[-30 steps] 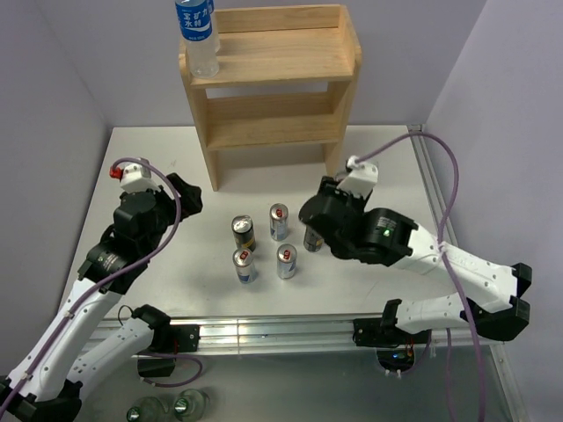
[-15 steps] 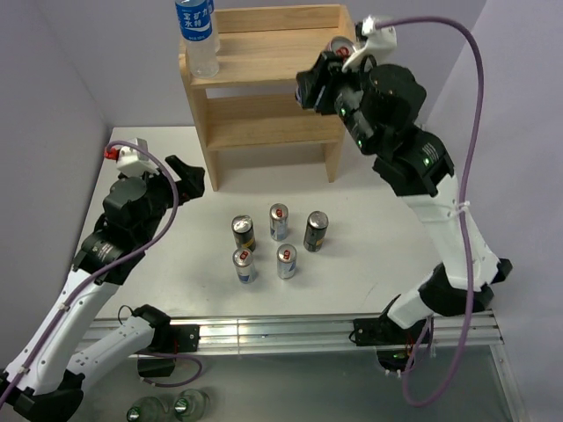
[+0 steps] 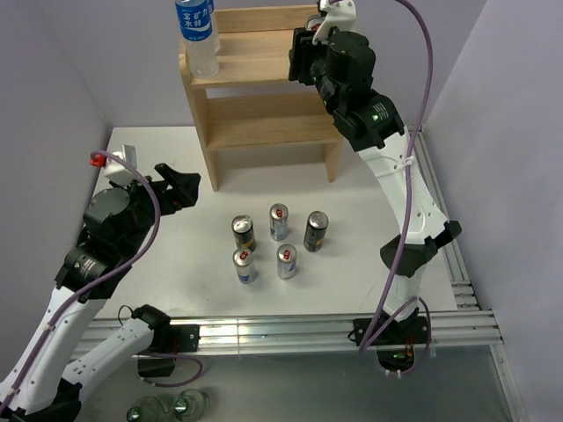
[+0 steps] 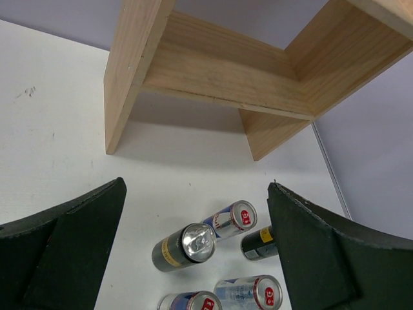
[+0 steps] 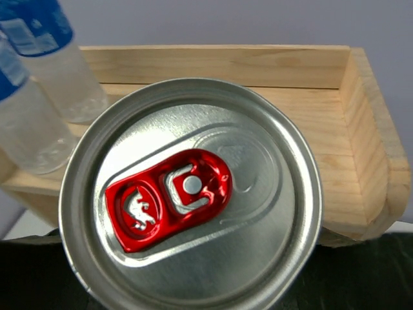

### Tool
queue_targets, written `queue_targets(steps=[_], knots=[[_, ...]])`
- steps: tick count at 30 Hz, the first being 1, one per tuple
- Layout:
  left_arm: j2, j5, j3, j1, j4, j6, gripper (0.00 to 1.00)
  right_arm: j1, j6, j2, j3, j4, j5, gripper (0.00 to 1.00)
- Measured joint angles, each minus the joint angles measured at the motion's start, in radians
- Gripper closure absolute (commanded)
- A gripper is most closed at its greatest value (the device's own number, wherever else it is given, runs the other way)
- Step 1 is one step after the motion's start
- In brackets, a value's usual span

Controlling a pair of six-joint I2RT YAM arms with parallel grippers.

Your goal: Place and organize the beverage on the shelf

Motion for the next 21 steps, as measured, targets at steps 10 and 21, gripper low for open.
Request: queue_targets(steps=[10,21], knots=[[-0.055,0.006,-0.002,0.0,-0.051,-0.032,0.02,-0.067,-0.127,0.026,0.003,0.073,0.098,1.0],[-0.067,-0.002,-0.027,0.0,-0.061,-0.069,0.02,-0.179,-0.1,0.026,0.003,0.079,0.089,1.0]])
